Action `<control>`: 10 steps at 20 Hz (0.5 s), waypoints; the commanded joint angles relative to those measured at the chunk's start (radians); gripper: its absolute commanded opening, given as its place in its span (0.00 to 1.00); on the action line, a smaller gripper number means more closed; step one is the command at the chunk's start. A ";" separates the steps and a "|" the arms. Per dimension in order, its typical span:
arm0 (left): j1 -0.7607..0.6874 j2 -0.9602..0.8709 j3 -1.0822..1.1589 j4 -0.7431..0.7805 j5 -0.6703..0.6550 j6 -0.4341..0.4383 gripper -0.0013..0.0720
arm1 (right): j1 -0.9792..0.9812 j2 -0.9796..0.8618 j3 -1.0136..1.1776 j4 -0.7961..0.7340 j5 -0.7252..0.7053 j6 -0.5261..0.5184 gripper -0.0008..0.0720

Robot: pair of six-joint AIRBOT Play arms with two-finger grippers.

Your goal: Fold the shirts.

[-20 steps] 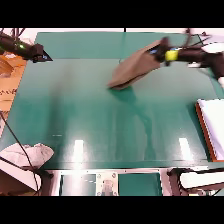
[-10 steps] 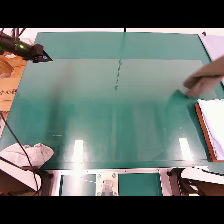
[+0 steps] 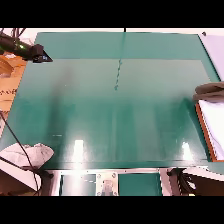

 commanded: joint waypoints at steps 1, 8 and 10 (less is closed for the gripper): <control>0.000 0.000 0.000 -0.002 -0.016 -0.002 0.05 | -0.057 0.038 0.000 -0.171 0.079 0.108 0.03; 0.000 0.000 0.000 -0.002 -0.071 -0.002 0.05 | -0.056 0.126 -0.175 -0.700 0.194 0.397 0.03; 0.000 0.000 0.000 -0.002 -0.074 -0.002 0.05 | -0.056 0.125 -0.270 -0.743 0.194 0.397 0.03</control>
